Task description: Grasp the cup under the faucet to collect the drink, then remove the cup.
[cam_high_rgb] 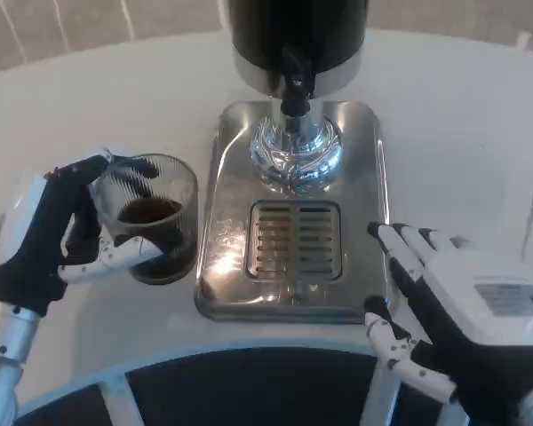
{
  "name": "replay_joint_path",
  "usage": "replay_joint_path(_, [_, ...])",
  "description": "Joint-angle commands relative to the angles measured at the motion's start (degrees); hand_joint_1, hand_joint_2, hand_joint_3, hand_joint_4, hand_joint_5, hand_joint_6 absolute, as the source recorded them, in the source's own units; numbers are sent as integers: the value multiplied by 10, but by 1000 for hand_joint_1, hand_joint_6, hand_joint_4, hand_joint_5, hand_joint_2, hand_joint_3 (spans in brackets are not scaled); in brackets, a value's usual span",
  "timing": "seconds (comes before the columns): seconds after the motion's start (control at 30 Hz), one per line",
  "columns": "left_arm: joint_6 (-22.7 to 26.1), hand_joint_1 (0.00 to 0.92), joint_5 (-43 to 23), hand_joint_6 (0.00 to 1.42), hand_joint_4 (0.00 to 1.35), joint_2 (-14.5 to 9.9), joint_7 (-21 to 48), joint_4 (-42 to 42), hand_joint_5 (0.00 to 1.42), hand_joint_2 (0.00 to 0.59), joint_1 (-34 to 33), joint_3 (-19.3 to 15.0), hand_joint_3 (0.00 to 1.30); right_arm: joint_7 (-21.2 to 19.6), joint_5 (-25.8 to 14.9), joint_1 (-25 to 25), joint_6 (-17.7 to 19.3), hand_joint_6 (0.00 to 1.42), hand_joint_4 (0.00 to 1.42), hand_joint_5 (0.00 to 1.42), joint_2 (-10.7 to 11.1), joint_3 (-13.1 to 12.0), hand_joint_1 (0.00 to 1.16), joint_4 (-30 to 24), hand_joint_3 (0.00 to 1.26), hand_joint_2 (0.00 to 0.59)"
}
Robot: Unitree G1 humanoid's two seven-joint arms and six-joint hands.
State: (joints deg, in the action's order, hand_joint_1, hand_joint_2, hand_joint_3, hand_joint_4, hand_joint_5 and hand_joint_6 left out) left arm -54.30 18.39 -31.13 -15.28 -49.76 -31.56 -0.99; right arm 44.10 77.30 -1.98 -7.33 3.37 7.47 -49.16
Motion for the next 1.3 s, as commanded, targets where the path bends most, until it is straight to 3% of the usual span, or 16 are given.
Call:
replay_joint_path(0.03, [-14, 591, -25, 1424, 1106, -8, 14, 50, 1362, 21, 24, -20, 938, 10, -3, 10, 1, 0, 0, 0, 7, 1, 0, 4, 0, 586])
replay_joint_path(0.33, [0, 591, -40, 1424, 1107, -2, 45, 114, 1362, 20, 71, -43, 938, 24, -7, 19, 4, 0, 0, 0, 11, 9, 0, -18, 0, 586])
replay_joint_path(0.53, [11, 591, -46, 1424, 1113, 3, 58, 159, 1362, 20, 103, -55, 938, 34, 2, 5, 12, 0, 0, 0, 4, 31, 0, -43, 0, 586])
replay_joint_path(0.93, [42, 591, -63, 1424, 1120, 16, 90, 265, 1362, 20, 177, -66, 938, 64, 76, -35, 60, 0, 0, 0, -54, 116, 0, -94, 0, 586])
replay_joint_path(1.3, [64, 592, -66, 1424, 1108, 32, 110, 338, 1362, 20, 239, -79, 938, 59, 93, -92, 103, 0, 0, 0, -81, 139, 0, -108, 0, 586])
